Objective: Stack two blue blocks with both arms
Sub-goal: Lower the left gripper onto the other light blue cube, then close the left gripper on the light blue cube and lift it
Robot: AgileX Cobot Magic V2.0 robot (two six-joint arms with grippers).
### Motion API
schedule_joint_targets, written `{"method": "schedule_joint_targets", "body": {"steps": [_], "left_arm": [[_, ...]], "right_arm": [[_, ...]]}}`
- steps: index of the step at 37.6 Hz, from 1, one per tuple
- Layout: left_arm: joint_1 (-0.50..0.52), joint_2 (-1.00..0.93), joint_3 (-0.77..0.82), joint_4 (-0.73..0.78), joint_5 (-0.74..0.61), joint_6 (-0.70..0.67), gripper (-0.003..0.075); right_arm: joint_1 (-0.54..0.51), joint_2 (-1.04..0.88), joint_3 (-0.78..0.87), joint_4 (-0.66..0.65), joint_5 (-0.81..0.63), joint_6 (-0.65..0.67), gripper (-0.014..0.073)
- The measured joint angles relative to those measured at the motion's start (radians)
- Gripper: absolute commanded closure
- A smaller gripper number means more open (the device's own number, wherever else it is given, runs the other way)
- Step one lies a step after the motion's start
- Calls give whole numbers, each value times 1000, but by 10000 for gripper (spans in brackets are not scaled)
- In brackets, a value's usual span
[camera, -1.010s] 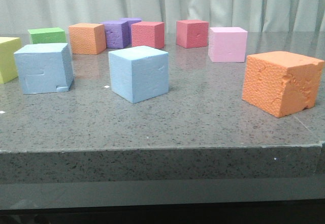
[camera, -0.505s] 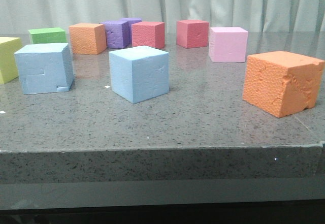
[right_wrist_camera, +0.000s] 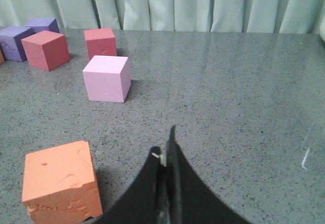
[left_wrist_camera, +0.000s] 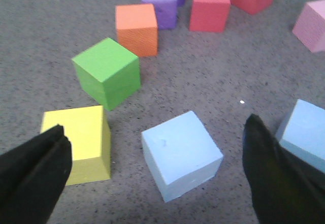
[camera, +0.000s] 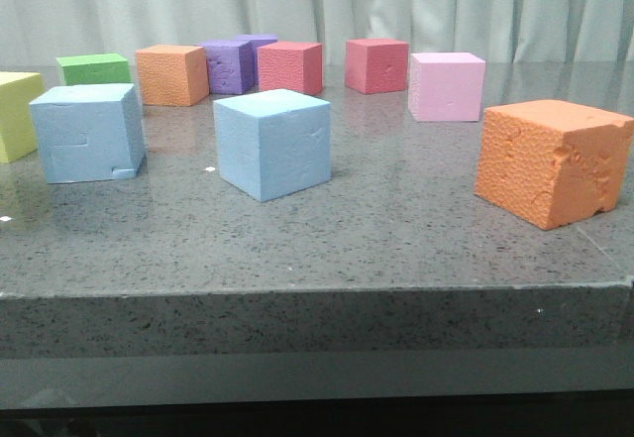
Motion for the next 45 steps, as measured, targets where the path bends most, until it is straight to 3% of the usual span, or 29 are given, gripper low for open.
{"method": "schedule_joint_targets", "body": {"steps": [6, 18, 38, 41, 45], "left_arm": [[-32, 147, -127, -43, 110, -10, 69], [-26, 413, -337, -61, 356, -184, 69], [-26, 585, -402, -34, 399, -259, 73], [-26, 585, -402, -32, 399, -259, 119], [-26, 585, -402, -32, 399, -259, 246]], "right_arm": [[0, 0, 5, 0, -2, 0, 662], [0, 0, 5, 0, -2, 0, 662], [0, 0, 5, 0, -2, 0, 662], [0, 0, 5, 0, -2, 0, 662], [0, 0, 5, 0, -2, 0, 662]]}}
